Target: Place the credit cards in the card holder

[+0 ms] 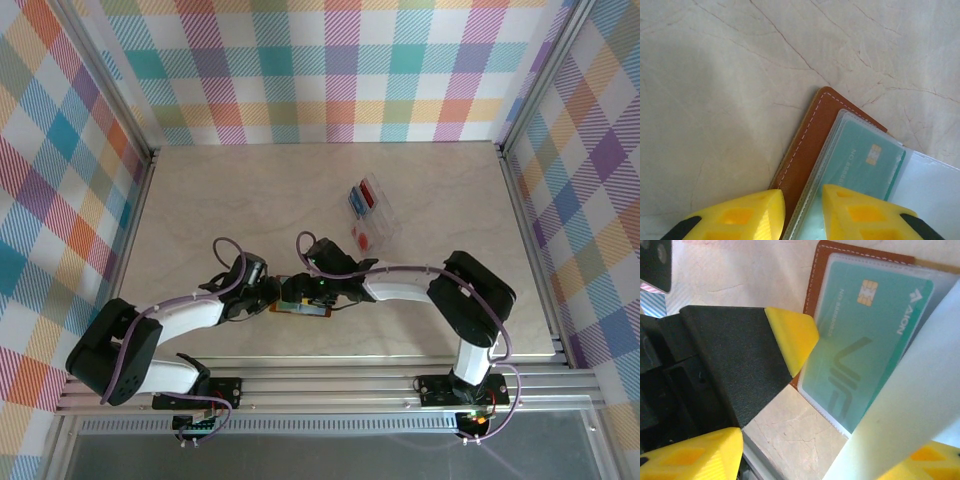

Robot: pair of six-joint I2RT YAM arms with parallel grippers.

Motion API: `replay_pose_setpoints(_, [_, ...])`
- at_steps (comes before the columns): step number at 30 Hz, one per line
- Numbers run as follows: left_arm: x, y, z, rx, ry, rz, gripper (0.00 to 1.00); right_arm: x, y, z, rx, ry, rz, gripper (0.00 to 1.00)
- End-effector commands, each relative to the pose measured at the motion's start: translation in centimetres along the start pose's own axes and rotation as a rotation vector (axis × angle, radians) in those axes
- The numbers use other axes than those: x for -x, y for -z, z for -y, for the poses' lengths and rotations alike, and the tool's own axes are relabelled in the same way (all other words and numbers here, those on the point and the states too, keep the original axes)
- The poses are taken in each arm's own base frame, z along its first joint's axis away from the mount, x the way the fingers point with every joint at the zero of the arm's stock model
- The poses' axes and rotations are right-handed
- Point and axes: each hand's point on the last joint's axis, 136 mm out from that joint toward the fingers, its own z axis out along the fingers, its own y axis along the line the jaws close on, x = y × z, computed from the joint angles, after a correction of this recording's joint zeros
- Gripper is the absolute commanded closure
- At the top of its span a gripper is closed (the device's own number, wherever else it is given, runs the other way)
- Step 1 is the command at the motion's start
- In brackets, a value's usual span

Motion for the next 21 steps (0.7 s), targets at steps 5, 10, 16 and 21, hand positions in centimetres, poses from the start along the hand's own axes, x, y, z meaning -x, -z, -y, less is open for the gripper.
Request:
replay_pose_setpoints(5, [-1.9,1.2,-3.3,0.056,0.017,-0.121,0.58,1.9,-2.1,-1.4,0.063,0.069,0.028,0.28])
replay_pose_setpoints(10, [-2.1,0.7,-3.3,0.041,0.037,-0.153,0.58,2.5,-2.3,-2.6,0.097,0.095,0.035,0.26])
replay_pose_setpoints(16, [-3.0,-1.1,-3.4,0.015,0.068,-0.216,0.59,3.1,-2.7,-3.5,0.120,0.121,0.030,0.23])
replay_pose_setpoints(21, [-3.1,-1.6,-3.1,-0.002,0.074,-0.229,0.58,3.4,-4.2,-3.4,0.125,0.123,0.010,0.21])
